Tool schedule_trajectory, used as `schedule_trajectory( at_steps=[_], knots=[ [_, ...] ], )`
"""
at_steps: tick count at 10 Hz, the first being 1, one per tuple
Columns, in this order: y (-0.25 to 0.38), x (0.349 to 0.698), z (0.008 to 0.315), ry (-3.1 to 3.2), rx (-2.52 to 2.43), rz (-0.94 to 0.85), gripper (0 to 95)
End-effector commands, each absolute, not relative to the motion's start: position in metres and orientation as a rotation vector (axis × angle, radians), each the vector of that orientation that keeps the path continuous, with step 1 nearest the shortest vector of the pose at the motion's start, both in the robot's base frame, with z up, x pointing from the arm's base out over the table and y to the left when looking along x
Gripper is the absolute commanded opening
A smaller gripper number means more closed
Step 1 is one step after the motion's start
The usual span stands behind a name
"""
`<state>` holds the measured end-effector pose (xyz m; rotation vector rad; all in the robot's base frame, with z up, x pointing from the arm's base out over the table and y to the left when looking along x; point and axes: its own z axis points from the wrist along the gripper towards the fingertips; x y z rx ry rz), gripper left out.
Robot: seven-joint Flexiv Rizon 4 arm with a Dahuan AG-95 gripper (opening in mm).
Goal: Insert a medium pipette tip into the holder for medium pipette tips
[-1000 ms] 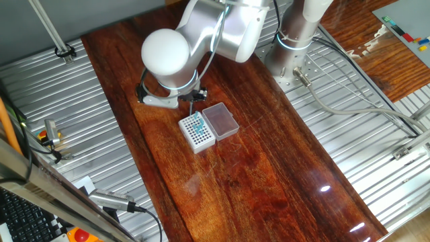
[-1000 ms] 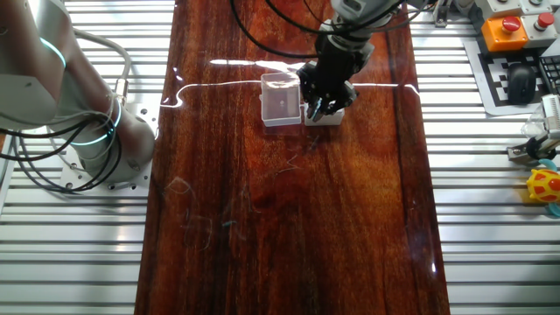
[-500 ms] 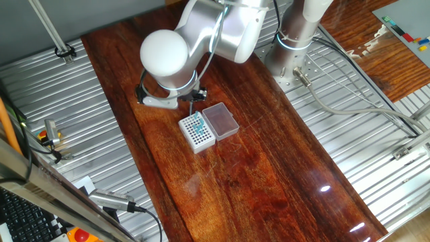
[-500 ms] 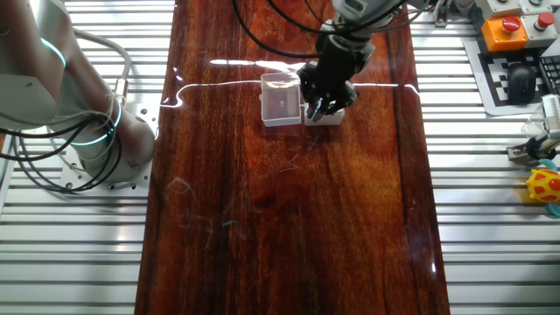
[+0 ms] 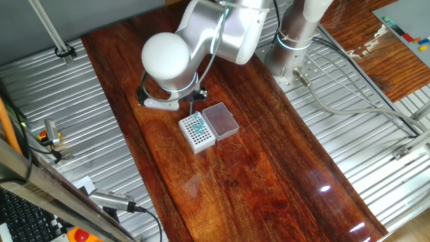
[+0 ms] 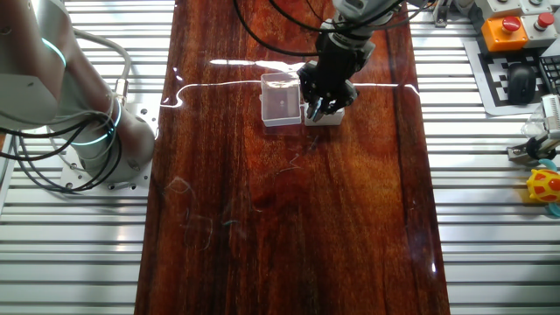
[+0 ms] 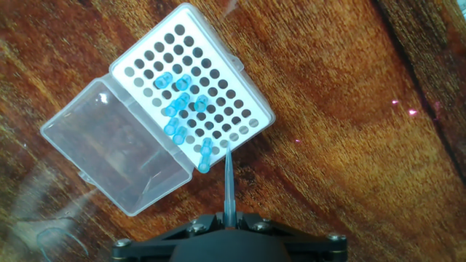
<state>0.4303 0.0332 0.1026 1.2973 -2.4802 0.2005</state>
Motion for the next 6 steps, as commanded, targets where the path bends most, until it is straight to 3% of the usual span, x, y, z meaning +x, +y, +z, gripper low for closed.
schedule_trajectory(
  at_steps=[1,6],
  knots=[
    [0.0332,0.4299,0.1033,-2.479,1.297,0.199,0.0],
    [0.0339,0.4298,0.104,-2.468,1.302,0.198,0.0]
  ],
)
